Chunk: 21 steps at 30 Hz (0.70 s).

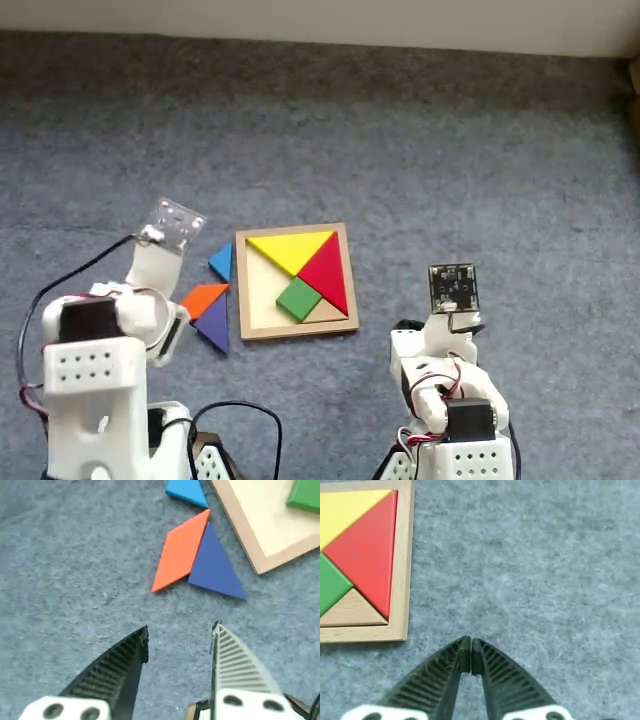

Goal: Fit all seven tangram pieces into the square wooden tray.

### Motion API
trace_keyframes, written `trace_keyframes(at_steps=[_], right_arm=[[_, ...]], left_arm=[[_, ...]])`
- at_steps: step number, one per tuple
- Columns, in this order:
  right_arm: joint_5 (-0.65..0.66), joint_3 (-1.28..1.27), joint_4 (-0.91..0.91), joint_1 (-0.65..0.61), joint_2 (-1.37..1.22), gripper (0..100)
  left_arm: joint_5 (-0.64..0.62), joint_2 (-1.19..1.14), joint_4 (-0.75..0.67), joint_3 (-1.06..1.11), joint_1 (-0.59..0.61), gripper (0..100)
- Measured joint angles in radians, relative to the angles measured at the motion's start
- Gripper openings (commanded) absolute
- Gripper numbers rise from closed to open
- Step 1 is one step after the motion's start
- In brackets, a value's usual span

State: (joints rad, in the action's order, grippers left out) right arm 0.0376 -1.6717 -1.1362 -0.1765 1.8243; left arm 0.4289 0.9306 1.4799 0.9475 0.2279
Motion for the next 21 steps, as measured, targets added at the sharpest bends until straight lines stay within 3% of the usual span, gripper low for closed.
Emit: trace_keyframes(at_steps=[13, 21], right_arm=[[0.0, 0.0, 0.0, 0.0, 0.0, 1.8], [0.0, 0.0, 0.0, 0.0, 0.0, 1.8]], left_arm=[[-0.092, -0.417, -0.219, 0.0, -0.104, 21], [-0.256, -0.588, -0.292, -0.081, -0.178, 21]])
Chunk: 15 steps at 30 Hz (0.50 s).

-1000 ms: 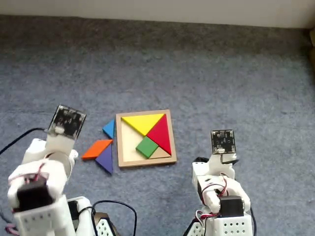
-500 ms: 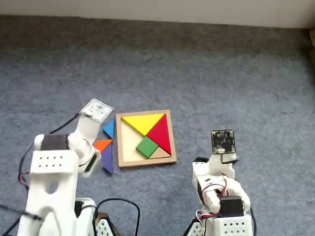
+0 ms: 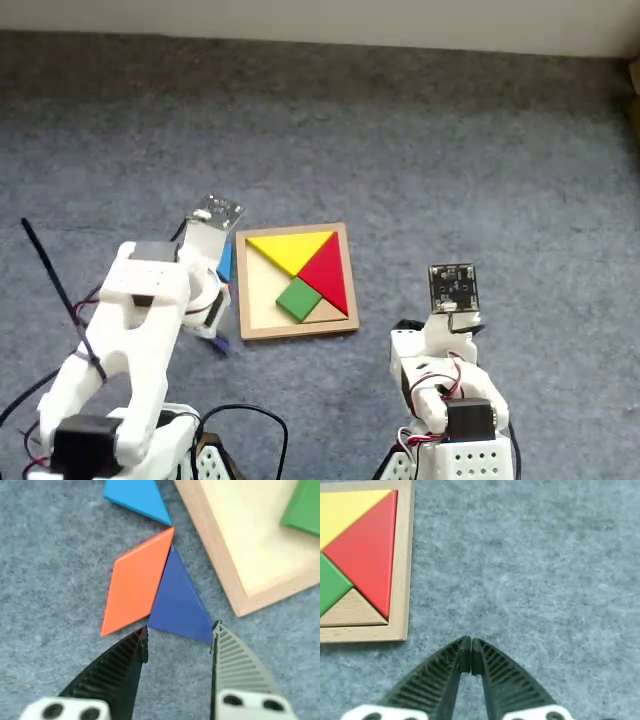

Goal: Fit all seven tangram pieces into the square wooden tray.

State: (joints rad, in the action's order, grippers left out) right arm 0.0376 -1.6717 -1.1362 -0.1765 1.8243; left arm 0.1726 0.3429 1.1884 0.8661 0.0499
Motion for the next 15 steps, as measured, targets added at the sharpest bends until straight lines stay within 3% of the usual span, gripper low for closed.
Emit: trace_keyframes(at_steps=[15], right_arm=[[0.0, 0.0, 0.0, 0.005, 0.0, 1.8]], left_arm=[[-0.034, -0.342, 0.0, -0.411, 0.005, 21]])
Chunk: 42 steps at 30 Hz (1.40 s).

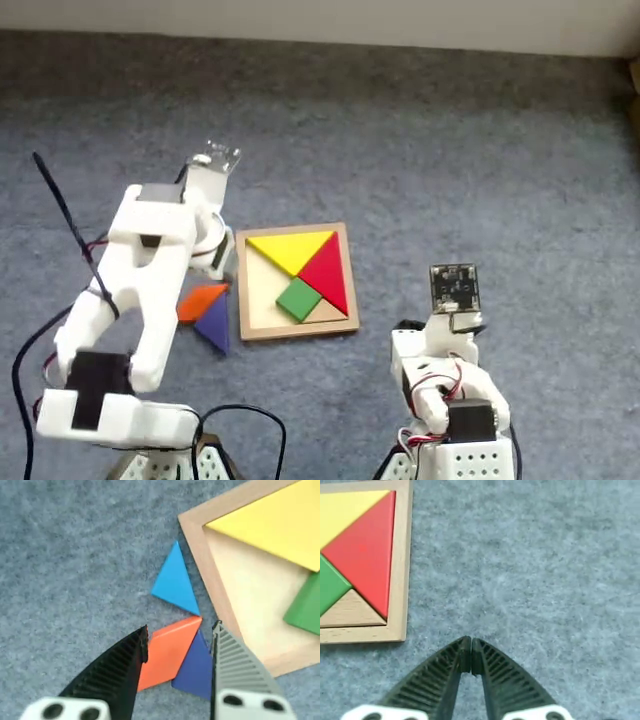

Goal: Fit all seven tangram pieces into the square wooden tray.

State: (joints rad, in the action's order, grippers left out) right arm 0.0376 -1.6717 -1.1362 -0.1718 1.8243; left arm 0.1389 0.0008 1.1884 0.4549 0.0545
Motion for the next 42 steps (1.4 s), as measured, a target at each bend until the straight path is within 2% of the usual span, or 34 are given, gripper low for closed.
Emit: trace_keyframes(at_steps=[12, 16, 25, 31, 36, 42], right_arm=[[0.0, 0.0, 0.0, 0.0, 0.0, 1.8], [0.0, 0.0, 0.0, 0.0, 0.0, 1.8], [0.0, 0.0, 0.0, 0.046, 0.0, 1.8], [0.0, 0.0, 0.0, 0.046, 0.0, 1.8], [0.0, 0.0, 0.0, 0.048, 0.0, 1.8], [0.0, 0.0, 0.0, 0.049, 0.0, 1.8]], left_arm=[[0.0, -0.37, 0.003, -0.269, 0.006, 19], [-0.002, -0.407, 0.044, -0.321, 0.0, 13], [0.017, -0.41, 0.072, -0.339, -0.006, 13], [0.155, -0.377, 0.121, -0.347, -0.005, 13], [0.328, -0.23, 0.164, -0.347, -0.008, 13], [0.563, -0.127, 0.262, -0.347, -0.083, 13]])
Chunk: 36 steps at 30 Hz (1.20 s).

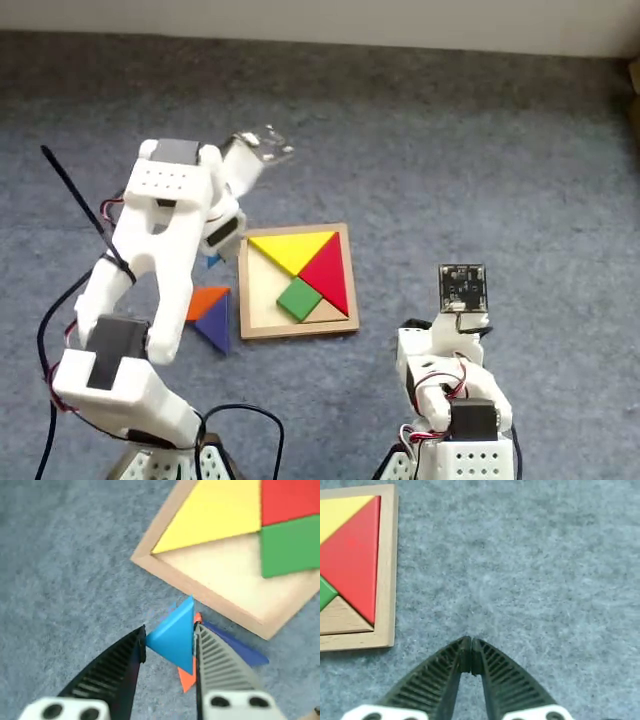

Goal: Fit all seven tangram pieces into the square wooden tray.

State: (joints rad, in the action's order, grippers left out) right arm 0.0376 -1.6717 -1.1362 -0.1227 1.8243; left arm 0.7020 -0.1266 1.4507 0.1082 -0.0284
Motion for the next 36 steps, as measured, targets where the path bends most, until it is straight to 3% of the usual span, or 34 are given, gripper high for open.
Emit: trace_keyframes(at_steps=[25, 30, 36], right_arm=[[0.0, 0.0, 0.0, 0.0, 0.0, 1.8], [0.0, 0.0, 0.0, 0.0, 0.0, 1.8], [0.0, 0.0, 0.006, 0.0, 0.0, 1.8]], left_arm=[[0.563, 0.002, 0.023, 0.101, -0.293, 13], [0.591, 0.002, -0.051, 0.178, -0.338, 25], [0.591, 0.002, -0.167, 0.187, -0.339, 25]])
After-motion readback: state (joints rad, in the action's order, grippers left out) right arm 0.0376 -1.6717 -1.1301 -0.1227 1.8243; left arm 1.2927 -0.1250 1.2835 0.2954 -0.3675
